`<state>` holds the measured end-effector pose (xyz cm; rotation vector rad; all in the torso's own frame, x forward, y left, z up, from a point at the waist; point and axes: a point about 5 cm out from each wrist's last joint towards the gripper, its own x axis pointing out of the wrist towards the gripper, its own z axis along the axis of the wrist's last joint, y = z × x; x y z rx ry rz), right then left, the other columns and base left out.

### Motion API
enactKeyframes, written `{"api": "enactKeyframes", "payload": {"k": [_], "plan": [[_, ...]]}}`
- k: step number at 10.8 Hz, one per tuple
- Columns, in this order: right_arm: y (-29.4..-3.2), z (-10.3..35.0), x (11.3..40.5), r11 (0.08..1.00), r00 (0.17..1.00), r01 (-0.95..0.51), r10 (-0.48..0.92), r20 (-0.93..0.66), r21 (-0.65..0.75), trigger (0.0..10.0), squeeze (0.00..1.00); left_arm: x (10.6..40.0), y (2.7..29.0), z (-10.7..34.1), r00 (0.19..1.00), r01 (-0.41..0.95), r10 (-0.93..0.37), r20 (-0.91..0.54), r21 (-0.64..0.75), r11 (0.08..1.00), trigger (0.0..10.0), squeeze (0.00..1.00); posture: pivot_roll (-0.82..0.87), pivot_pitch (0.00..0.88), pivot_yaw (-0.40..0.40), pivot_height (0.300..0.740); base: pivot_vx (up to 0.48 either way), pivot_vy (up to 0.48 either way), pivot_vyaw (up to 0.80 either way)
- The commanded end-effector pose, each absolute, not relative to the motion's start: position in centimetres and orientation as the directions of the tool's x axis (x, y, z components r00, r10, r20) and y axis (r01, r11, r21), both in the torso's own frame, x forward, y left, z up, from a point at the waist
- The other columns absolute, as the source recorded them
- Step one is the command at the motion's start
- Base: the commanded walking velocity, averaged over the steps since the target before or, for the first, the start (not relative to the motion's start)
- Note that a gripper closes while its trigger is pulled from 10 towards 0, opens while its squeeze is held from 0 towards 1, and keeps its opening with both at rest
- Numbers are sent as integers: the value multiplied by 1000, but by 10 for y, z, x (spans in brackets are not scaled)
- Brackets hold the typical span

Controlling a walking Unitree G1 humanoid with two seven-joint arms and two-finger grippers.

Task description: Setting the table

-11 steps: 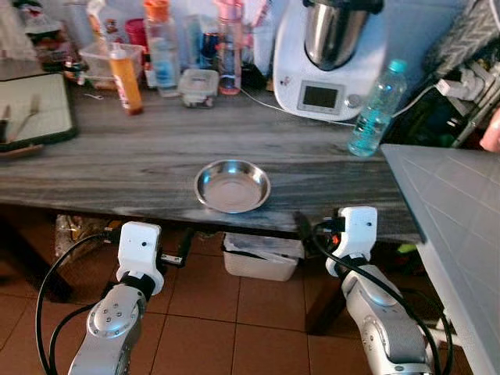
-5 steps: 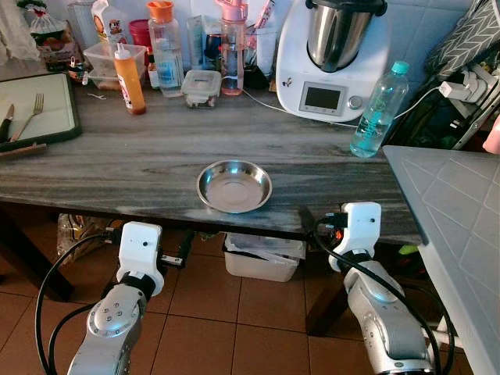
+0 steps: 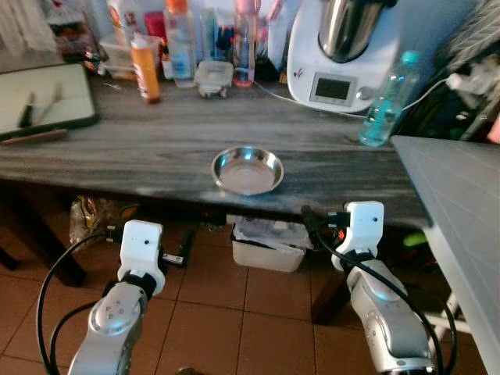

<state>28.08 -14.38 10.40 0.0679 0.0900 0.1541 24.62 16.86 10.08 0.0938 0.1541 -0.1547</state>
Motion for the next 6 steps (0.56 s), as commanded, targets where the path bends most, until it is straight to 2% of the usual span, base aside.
{"api": "enactKeyframes", "payload": {"k": [1,6], "plan": [[-146,106,285,987,986,-143,149,-80,70,10000,0,244,167,101,976,156,-142,-164,76,985,10000,0,144,0,-37,740,-341,0,0],[-148,108,288,992,991,-113,116,-61,53,10000,0,245,168,101,975,161,-145,-170,83,983,10000,0,150,0,-37,740,-341,0,0]]}}
